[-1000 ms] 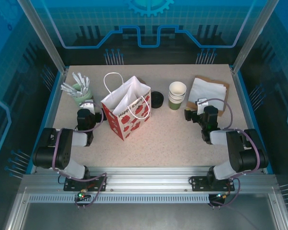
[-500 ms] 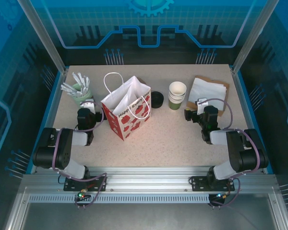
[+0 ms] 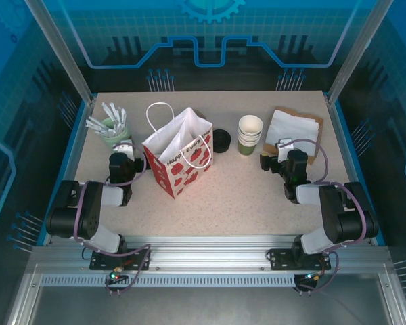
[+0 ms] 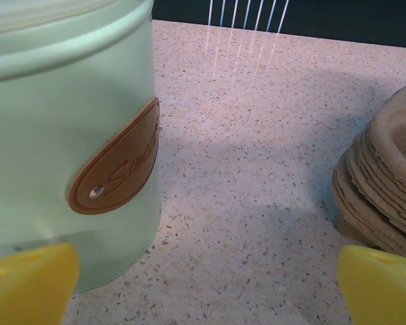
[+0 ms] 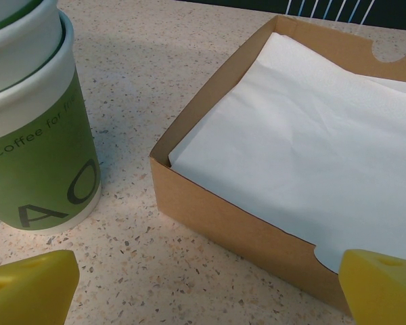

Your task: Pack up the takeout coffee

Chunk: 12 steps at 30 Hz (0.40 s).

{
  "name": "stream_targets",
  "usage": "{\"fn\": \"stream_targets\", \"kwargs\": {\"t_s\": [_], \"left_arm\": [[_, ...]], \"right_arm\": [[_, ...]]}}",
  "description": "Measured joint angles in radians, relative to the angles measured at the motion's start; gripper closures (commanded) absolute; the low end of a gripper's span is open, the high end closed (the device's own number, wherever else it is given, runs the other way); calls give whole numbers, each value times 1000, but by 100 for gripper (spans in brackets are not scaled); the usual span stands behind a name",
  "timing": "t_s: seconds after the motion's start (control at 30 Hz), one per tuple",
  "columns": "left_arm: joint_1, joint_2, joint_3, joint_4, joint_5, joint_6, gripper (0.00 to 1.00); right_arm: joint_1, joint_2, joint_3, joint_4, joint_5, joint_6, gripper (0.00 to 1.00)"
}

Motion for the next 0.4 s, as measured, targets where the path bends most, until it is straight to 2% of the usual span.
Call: {"fn": "stream_targets", "kwargs": {"t_s": [0.4], "left_arm": [[-1,0,0,0,0,0,1]], "right_arm": [[0,0,0,0,-10,0,0]]}}
